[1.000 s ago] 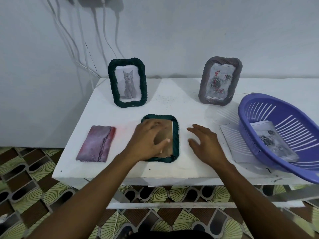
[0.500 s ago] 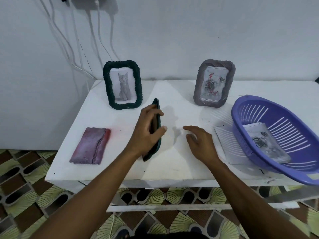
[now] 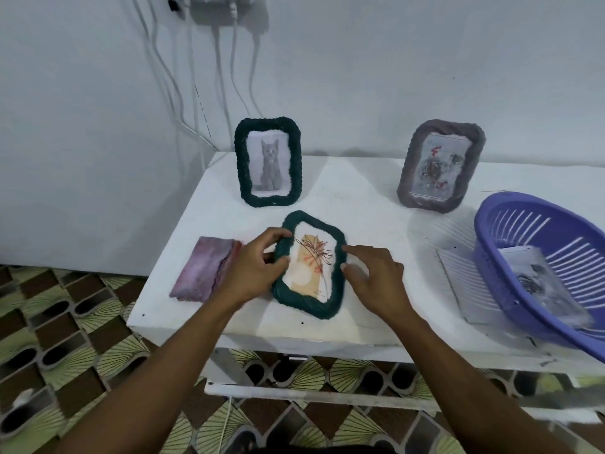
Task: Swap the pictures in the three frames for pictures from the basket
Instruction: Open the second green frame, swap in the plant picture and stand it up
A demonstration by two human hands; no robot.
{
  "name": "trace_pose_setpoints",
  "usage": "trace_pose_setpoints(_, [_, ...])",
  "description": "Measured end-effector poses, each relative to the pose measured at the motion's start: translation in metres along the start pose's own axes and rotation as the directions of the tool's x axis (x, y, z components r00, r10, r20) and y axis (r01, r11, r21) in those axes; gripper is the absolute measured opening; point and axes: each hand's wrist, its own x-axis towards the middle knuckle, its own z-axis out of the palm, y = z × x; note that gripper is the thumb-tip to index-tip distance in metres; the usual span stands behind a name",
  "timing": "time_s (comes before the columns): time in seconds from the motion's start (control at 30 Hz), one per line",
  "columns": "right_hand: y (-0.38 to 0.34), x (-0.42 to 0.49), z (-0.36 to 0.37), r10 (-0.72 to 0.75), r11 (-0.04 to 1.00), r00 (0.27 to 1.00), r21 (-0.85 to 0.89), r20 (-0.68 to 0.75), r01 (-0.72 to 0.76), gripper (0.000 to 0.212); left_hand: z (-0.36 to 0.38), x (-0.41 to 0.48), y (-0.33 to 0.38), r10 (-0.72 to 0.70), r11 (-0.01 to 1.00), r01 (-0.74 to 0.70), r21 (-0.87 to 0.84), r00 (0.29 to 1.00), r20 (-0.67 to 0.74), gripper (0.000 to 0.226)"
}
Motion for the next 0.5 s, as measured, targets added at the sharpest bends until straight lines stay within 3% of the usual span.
trace_pose_setpoints(0.07, [0.008, -0.006, -0.003, 0.028, 0.998, 0.999, -0.061, -0.019, -0.029, 0.034, 0.018, 0.001, -0.003, 0.086, 0.979, -0.085, 0.187, 0.996, 0.003, 0.036])
trace_pose_setpoints(0.17, [0.022, -0.015, -0.010, 0.041, 0.989, 0.997, -0.136, -0.064, -0.049, 0.039, 0.028, 0.005, -0.013, 0.185, 0.814, -0.200, 0.546, 0.979, 0.082, 0.041])
trace_pose_setpoints(0.23, [0.028, -0.018, -0.012, 0.052, 0.986, 0.996, -0.155, -0.072, -0.063, 0.040, 0.029, 0.006, -0.020, 0.196, 0.736, -0.246, 0.631, 0.969, 0.149, 0.047])
trace_pose_setpoints(0.33, [0.028, -0.018, -0.010, 0.059, 0.980, 0.995, -0.184, -0.087, -0.074, 0.042, 0.020, 0.007, -0.023, 0.211, 0.698, -0.281, 0.658, 0.960, 0.187, 0.049])
trace_pose_setpoints(0.4, [0.027, -0.019, -0.008, 0.048, 0.975, 0.994, -0.210, -0.103, -0.069, 0.043, -0.002, 0.009, -0.026, 0.260, 0.648, -0.257, 0.717, 0.959, 0.109, 0.049])
trace_pose_setpoints(0.5, [0.026, -0.020, -0.007, 0.044, 0.975, 0.992, -0.213, -0.120, -0.069, 0.042, -0.056, 0.008, -0.052, 0.246, 0.575, -0.093, 0.813, 0.967, -0.063, 0.052])
